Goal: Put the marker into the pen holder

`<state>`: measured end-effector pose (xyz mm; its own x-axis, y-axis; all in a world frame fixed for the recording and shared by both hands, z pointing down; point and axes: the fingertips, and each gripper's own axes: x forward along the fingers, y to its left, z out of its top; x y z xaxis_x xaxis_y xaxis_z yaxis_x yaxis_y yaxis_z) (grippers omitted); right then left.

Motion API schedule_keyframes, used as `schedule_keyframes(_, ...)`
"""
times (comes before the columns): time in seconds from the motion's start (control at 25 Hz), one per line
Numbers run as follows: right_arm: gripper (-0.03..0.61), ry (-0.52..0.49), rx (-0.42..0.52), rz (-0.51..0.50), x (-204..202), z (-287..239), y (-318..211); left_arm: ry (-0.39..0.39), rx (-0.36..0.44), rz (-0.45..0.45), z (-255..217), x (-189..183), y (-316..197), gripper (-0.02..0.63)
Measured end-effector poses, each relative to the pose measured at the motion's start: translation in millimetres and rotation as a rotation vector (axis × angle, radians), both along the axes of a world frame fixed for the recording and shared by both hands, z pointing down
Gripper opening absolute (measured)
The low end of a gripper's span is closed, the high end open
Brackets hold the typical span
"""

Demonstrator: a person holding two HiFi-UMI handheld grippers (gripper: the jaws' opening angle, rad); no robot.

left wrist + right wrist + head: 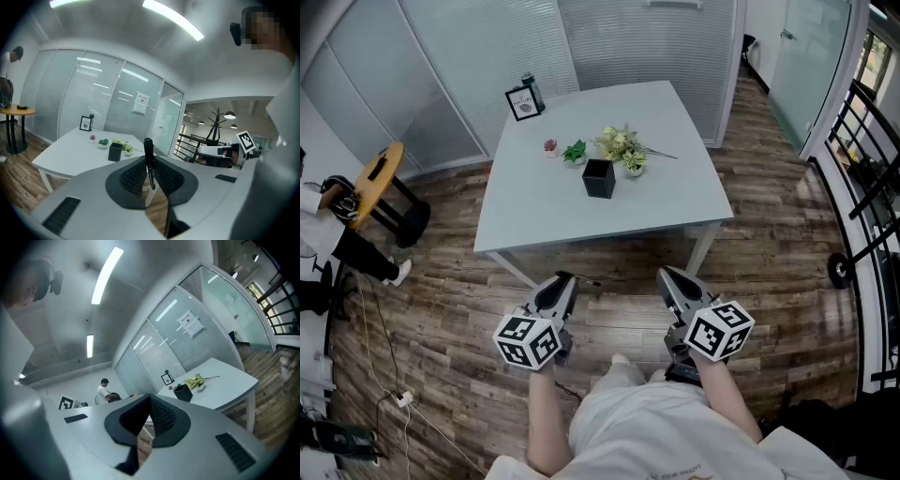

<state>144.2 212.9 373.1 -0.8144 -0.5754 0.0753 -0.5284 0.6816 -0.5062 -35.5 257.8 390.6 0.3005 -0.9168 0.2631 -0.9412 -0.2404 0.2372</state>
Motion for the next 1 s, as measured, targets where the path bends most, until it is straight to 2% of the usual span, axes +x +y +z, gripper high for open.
schedule_keyframes(0.36,0.015,0.034,0.025,0.021,8.7,-1.9,9.6,0.008,0.010,0.026,0.5,10.9,5.3,0.051)
schedule_keyframes(0.64,0.015,0.072,0.069,0.051,20.2,-4.8,1.8,-0.021,0.002,0.022,-4.0,11.1,-0.1,0.051)
schedule_keyframes(0.84,0.016,0.115,0.038,0.047,18.8,11.3,-12.4,-0.085,-0.054,0.038,13.2,9.3,-10.0,0.051)
schedule_keyframes(1.0,0.017,0.135,0.010,0.040,5.9,27.3,-40.2,-0.102,-0.076,0.057,25.7,3.9,-39.2,0.051)
